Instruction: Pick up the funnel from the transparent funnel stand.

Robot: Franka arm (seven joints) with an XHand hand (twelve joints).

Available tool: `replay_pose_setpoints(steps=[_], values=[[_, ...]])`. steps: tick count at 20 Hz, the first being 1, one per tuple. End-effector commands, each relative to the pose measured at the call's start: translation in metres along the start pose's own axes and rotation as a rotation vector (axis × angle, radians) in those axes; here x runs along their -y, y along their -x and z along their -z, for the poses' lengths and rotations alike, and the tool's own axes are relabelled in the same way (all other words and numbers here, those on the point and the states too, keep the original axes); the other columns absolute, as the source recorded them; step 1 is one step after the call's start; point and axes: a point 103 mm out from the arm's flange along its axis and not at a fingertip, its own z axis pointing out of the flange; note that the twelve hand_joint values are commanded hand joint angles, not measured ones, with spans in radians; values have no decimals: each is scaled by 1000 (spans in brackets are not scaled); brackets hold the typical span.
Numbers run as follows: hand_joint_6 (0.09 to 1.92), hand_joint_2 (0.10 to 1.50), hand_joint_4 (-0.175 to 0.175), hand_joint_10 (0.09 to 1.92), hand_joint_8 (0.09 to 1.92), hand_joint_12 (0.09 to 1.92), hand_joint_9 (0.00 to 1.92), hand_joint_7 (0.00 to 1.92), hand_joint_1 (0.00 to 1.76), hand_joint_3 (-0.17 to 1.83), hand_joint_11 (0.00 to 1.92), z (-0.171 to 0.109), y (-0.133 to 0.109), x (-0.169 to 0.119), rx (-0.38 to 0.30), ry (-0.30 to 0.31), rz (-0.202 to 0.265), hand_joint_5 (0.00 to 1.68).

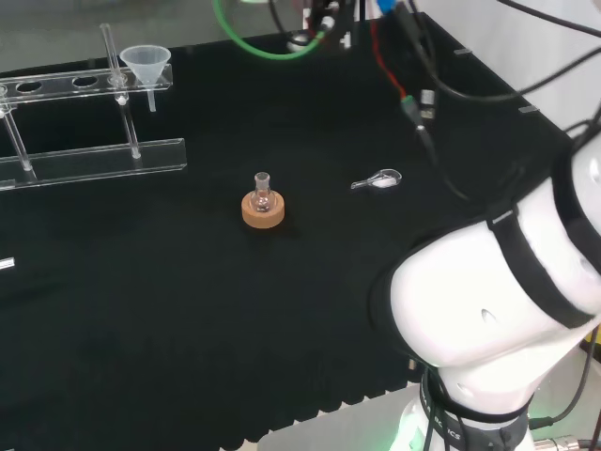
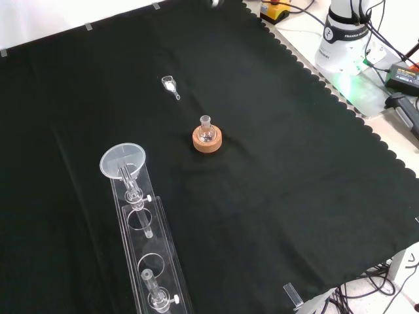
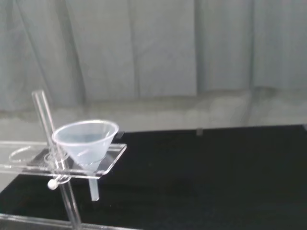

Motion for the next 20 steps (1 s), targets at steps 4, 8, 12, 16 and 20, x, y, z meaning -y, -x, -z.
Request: replay_pose_setpoints(steps=[4, 8, 12, 16, 20], values=[[87, 816, 2, 87, 87, 640, 0, 0, 152, 47, 0, -99, -128, -115, -7, -186, 70, 0], [87, 818, 3, 87, 87, 683, 0, 0, 157, 42, 0, -114, -133, -130, 13, -271, 74, 0], [87, 818, 4, 87, 87, 700, 0, 0, 161, 40, 0, -127, -131, -141, 7, -337, 54, 0], [87, 818, 4, 87, 87, 702, 0, 0, 162, 39, 0, -138, -121, -148, -29, -405, 52, 0], [87, 820, 4, 87, 87, 699, 0, 0, 159, 39, 0, -153, -106, -153, -28, -467, 23, 0]])
